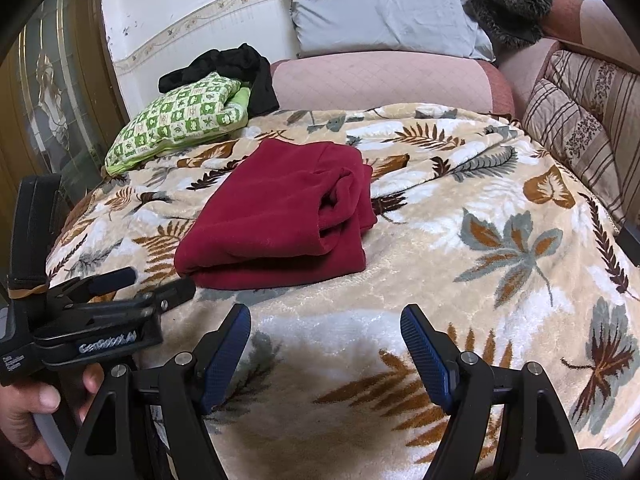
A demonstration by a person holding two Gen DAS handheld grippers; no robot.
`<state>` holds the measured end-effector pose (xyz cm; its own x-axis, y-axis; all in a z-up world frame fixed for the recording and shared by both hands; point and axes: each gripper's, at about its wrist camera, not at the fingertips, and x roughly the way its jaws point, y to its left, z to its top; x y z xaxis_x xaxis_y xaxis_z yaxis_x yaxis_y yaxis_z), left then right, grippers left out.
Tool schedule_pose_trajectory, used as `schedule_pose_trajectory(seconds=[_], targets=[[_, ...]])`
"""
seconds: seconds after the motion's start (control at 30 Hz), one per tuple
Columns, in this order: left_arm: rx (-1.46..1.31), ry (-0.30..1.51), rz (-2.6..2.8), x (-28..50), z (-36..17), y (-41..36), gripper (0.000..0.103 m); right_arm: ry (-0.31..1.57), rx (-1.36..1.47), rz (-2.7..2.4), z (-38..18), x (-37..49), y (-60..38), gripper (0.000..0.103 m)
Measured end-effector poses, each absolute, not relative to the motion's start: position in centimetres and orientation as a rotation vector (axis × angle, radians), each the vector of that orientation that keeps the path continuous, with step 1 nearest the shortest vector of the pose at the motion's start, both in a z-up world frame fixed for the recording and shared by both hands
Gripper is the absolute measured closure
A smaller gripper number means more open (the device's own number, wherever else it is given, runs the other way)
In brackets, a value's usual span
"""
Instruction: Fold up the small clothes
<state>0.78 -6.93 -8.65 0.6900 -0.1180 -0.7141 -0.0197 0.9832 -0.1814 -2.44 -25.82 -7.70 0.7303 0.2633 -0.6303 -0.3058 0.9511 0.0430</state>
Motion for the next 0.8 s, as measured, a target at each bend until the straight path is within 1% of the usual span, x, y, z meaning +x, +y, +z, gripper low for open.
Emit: schedule_pose_trajectory(seconds=[0.33,0.8], targets=[[-0.076,0.777,-0.036,-0.2,-8.0,-8.5,0.000,0.682,-0.050,0.301,-7.6,-2.4,-26.3,0.028],[-0.095,0.803,-0.011,-0.2,-8.6,-8.3,0.000,0.679,-0.056,0.294,-7.6,-2.2,-26.3,0.028]])
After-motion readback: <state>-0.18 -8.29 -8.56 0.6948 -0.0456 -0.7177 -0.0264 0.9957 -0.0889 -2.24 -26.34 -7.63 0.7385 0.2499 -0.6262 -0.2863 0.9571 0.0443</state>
